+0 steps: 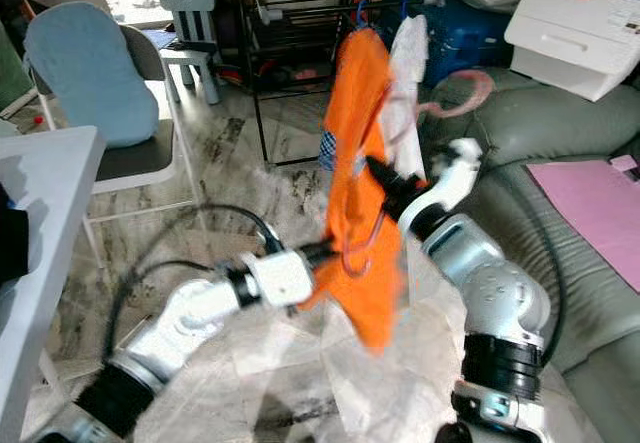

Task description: Hang hanger

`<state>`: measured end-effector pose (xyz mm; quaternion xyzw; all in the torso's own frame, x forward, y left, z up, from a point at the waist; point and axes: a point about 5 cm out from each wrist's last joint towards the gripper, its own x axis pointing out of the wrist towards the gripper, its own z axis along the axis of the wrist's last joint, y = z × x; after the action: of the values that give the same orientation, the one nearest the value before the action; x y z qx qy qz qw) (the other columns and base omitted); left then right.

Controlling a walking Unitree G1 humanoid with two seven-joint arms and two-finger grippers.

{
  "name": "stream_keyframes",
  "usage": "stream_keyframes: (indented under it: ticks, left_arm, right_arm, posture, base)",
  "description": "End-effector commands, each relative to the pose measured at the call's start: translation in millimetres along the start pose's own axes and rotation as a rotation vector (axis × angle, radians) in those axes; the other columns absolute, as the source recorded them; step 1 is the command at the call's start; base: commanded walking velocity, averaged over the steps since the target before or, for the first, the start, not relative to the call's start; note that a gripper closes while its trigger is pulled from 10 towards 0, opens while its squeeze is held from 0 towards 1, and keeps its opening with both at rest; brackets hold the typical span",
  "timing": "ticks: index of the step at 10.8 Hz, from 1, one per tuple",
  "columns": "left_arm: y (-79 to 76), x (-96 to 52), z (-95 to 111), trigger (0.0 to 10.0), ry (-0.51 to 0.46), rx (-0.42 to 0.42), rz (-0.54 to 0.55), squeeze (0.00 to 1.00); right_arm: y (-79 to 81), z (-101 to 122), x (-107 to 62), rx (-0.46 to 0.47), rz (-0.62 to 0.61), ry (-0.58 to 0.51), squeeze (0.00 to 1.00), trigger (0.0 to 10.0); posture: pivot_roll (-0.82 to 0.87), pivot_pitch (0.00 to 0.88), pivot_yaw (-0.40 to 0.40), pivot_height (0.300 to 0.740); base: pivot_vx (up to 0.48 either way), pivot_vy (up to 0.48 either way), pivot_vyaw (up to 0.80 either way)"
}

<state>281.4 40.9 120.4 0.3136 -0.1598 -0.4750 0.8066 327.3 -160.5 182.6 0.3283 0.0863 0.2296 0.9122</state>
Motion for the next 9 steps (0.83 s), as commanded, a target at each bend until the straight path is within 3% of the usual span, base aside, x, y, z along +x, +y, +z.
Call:
stream_keyframes:
  ticks: [1, 2, 4, 9]
  left_arm:
    - [-5.2, -0.1, -2.2, 10.0, 0.006, 0.001, -0.031, 0.0]
    - [-8.3, 0.3, -3.7, 10.0, 0.011, -0.034, -0.041, 1.0]
    - [-12.8, -0.3, -4.5, 10.0, 0.012, -0.056, -0.061, 1.0]
    - [-13.2, -7.8, -1.9, 10.0, 0.011, -0.071, -0.066, 1.0]
  right_arm:
    - [5.5, 4.5, 2.5, -0.096, 0.016, -0.017, 0.0, 10.0]
    - [2.1, 2.8, 3.1, -0.222, -0.007, -0.012, 0.0, 10.0]
    - [3.2, -11.5, -2.2, -0.37, 0.034, 0.033, 0.0, 10.0]
    - [-2.5, -27.6, -9.0, -0.589, 0.055, -0.004, 0.0, 10.0]
  posture:
    - [-0.17, 0.0, -0.018, 0.74]
    - [-0.17, 0.0, -0.019, 0.74]
    - [-0.17, 0.0, -0.018, 0.74]
    - [-0.16, 0.006, -0.013, 0.74]
  base:
    - [0.0, 0.0, 0.0]
    - [0.0, 0.0, 0.0]
    - [0.0, 0.0, 0.0]
    - [0.0, 0.0, 0.0]
